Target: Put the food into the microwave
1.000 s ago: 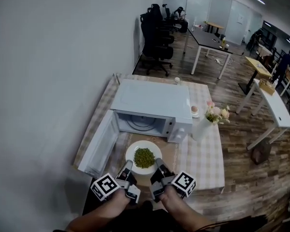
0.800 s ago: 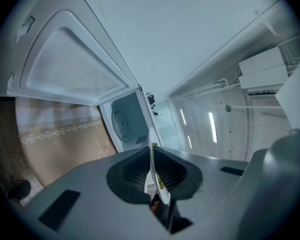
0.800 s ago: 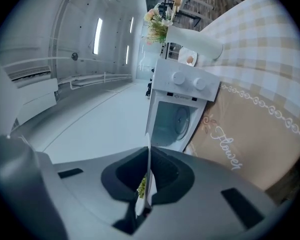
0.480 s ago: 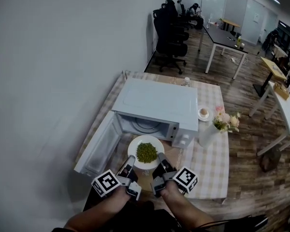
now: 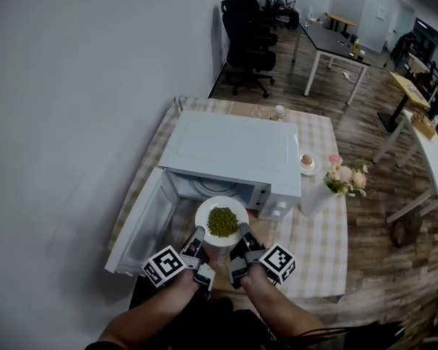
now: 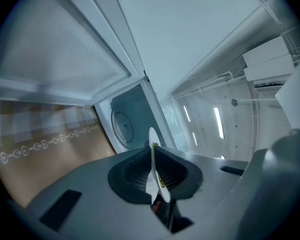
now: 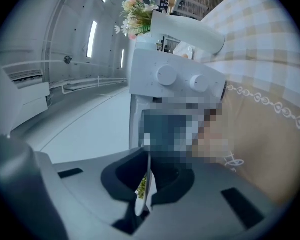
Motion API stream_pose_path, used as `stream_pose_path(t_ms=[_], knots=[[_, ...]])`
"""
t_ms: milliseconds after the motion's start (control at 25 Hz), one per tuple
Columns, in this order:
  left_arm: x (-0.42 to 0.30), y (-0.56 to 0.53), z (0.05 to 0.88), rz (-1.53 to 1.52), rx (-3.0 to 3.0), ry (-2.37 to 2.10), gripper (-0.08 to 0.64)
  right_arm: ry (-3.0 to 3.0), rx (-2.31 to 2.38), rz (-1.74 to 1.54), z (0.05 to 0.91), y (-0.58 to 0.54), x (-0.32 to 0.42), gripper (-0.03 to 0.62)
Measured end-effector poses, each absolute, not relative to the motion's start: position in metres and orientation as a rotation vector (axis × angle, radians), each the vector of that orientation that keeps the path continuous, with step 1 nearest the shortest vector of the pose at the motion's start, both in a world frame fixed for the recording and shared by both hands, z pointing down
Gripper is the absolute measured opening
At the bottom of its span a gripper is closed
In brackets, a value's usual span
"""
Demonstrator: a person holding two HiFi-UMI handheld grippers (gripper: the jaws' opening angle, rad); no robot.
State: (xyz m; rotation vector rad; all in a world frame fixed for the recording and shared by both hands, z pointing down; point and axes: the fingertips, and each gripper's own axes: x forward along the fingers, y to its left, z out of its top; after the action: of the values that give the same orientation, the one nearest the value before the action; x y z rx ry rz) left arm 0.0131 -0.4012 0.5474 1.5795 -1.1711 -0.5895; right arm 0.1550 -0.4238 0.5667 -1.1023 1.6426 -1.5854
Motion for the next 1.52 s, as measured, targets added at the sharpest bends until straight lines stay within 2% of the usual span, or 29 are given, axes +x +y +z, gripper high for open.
stream_pose_path(t_ms=[920,1440,1480,1520], knots=[[-0.023,-0.519,0.672,-0.629,1.359,-1.12,0.02,1.515,-1.372,-1.583,0.675,-0.512,0.127,0.019],[-0.029,-0.543,0.695,-0.637,1.34,-1.127,0.02,1.625,-1.461,-1.558,0.696,-0.536,0.12,0.029],[-0.03,-0.545,0.696,-0.641,1.338,-1.133,0.02,1.656,-1.471,-1.559,0.697,-0.536,0.119,0.041],[-0.032,-0.548,0.696,-0.645,1.338,-1.138,0.02,1.688,-1.485,-1.562,0.698,-0.536,0.118,0.094]])
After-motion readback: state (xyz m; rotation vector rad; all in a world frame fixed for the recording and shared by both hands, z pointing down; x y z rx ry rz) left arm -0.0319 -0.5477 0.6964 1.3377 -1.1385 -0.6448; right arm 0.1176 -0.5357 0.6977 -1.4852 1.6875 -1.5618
